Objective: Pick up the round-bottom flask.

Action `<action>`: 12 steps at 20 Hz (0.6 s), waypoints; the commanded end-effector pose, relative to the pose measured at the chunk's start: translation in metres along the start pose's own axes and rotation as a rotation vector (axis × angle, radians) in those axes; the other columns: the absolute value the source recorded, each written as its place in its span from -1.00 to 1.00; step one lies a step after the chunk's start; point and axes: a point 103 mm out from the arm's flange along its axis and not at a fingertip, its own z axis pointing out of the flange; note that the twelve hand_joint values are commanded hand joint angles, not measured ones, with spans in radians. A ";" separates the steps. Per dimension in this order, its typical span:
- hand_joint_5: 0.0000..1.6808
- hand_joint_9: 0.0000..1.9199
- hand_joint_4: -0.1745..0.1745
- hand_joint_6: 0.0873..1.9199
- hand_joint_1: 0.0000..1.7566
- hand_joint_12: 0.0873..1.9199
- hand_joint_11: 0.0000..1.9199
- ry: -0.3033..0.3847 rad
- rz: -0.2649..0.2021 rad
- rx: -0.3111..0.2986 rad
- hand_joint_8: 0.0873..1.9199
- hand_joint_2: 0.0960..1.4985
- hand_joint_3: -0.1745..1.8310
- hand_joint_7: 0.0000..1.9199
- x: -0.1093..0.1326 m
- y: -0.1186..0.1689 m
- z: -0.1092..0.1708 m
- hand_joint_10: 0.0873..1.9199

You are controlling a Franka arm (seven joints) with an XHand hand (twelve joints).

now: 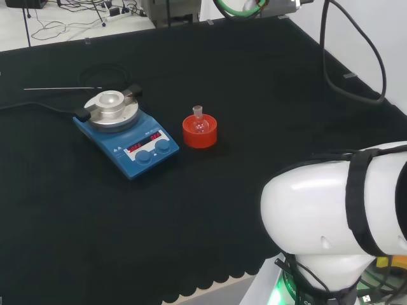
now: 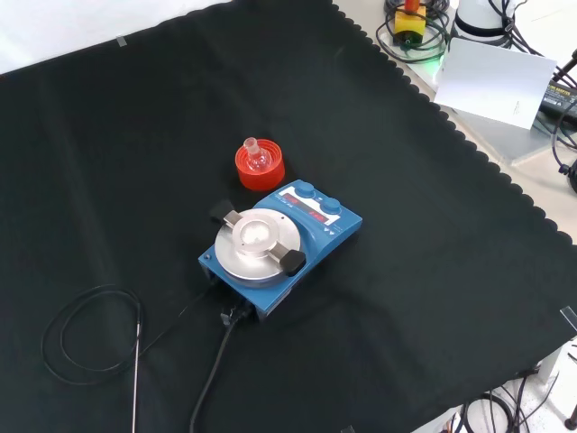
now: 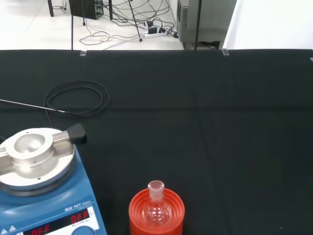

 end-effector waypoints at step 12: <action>-0.61 -0.83 0.08 -0.92 -0.93 0.39 -1.00 0.058 0.072 0.063 -0.53 0.67 -0.54 -0.94 0.020 0.031 0.042 -0.40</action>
